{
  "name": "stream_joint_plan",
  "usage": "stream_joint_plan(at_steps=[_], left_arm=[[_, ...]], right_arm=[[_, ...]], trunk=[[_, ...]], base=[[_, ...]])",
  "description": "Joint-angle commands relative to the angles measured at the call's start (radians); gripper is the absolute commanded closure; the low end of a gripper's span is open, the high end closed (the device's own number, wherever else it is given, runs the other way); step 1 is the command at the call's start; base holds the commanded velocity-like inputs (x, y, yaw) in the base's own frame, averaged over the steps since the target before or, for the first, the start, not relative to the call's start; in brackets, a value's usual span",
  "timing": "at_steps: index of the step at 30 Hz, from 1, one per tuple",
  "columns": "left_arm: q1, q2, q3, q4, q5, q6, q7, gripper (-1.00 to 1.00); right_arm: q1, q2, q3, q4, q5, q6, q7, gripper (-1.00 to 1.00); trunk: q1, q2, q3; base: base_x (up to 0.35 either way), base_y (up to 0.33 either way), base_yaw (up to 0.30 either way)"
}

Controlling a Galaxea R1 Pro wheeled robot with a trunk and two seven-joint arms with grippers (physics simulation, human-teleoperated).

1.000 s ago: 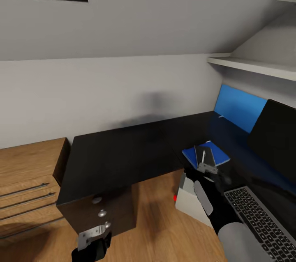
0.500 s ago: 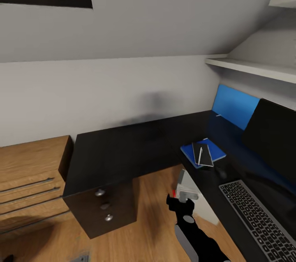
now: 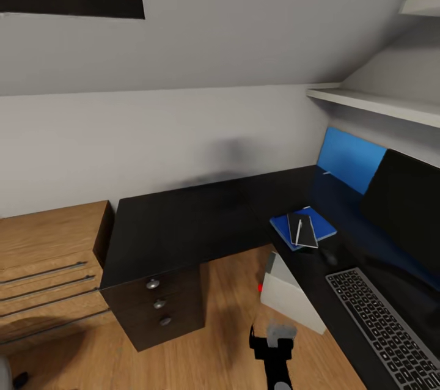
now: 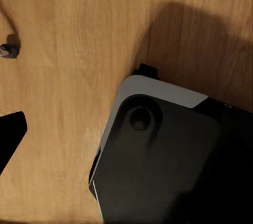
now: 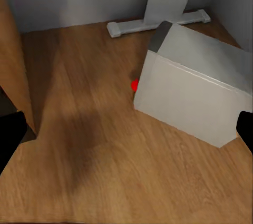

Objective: In the bedroom, organize the workspace by keeping the computer under the desk, ensuring the monitor is on the desk, placing the keyboard on the desk next to the monitor, placing the mouse on the desk next to the keyboard, moving the folder from the swivel chair onto the desk next to the mouse, stacking the notebook on top of the folder with the pen on top of the notebook, and positioning the swivel chair next to the desk.

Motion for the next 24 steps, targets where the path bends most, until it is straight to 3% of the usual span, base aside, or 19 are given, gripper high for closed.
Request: stream_joint_plan(at_steps=[1,4,6,9,15,19,24], left_arm=[[-0.006,-0.001,-0.008,0.010,0.007,0.002,0.002,-1.00],[-0.018,-0.009,-0.008,0.052,0.008,-0.011,-0.016,-1.00],[-0.021,-0.012,-0.009,0.086,0.009,-0.037,-0.021,-1.00],[-0.022,-0.015,-0.011,0.145,0.009,-0.077,-0.030,-1.00],[-0.024,-0.030,-0.020,0.278,0.005,-0.161,-0.120,-1.00],[-0.024,-0.033,-0.045,0.334,-0.024,-0.289,-0.188,-1.00],[-0.024,-0.035,-0.058,0.350,-0.037,-0.458,-0.207,-1.00]], right_arm=[[-0.001,0.004,0.020,0.027,-0.006,-0.033,-0.005,-1.00],[-0.001,0.015,0.053,0.130,0.001,-0.159,-0.005,-1.00],[-0.001,0.016,0.060,0.170,0.002,-0.205,-0.005,-1.00],[-0.001,0.015,0.064,0.215,0.003,-0.235,-0.003,-1.00],[0.002,0.010,0.065,0.278,0.004,-0.256,0.020,-1.00],[0.023,-0.005,0.066,0.290,-0.001,-0.267,0.065,-1.00],[0.046,-0.012,0.065,0.294,-0.002,-0.342,0.083,-1.00]], trunk=[[-0.004,0.006,0.002],[-0.015,0.027,0.014],[-0.023,0.041,0.023],[-0.034,0.062,0.036],[-0.057,0.104,0.063],[-0.073,0.132,0.082],[-0.092,0.167,0.105]], base=[[0.000,0.000,0.188],[0.000,0.000,0.188],[0.000,0.000,0.159],[0.000,0.000,0.135],[0.000,0.000,0.091],[0.000,0.000,0.068],[0.000,0.000,0.066]])
